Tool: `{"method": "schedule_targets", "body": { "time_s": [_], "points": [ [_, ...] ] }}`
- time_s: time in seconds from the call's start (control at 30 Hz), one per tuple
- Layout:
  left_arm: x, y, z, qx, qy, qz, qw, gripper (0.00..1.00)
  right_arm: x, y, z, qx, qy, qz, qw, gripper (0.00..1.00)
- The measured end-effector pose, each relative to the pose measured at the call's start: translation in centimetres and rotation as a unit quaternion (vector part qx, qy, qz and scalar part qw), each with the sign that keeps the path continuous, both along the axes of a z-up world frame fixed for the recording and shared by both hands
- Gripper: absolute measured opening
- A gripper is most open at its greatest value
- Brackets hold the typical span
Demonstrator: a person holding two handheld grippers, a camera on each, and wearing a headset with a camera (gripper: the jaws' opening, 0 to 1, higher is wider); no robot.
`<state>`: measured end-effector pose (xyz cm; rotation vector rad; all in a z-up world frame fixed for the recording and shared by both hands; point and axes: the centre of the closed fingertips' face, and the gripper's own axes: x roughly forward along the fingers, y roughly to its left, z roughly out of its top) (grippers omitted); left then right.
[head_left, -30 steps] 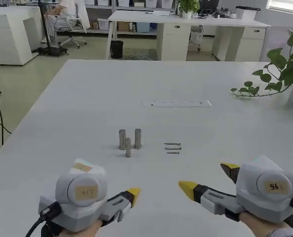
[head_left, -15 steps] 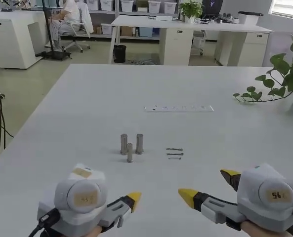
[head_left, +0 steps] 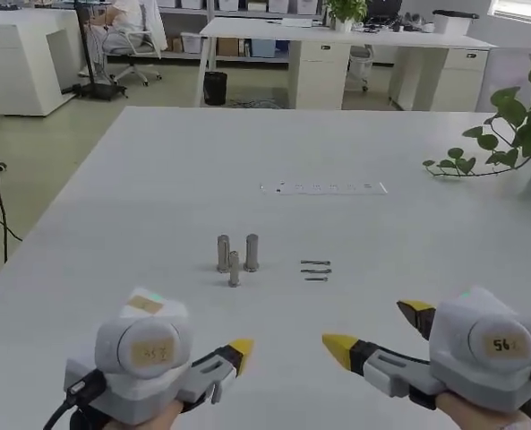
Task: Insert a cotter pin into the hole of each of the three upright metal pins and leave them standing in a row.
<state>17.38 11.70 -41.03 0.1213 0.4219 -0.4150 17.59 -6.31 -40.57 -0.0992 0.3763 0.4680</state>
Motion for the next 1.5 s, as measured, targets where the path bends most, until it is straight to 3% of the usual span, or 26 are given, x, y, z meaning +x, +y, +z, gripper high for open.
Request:
{"method": "schedule_targets", "body": {
  "time_s": [1.13, 1.5],
  "points": [
    [-0.2, -0.1, 0.0, -0.001, 0.004, -0.004, 1.0, 0.63, -0.2, 0.0, -0.3, -0.005, 0.01, -0.001, 0.9999, 0.68],
    [0.1, -0.1, 1.2, -0.013, -0.015, -0.004, 0.9998, 0.71, 0.4, 0.0, 0.9, 0.025, 0.004, 0.003, 0.9997, 0.64]
  ]
}}
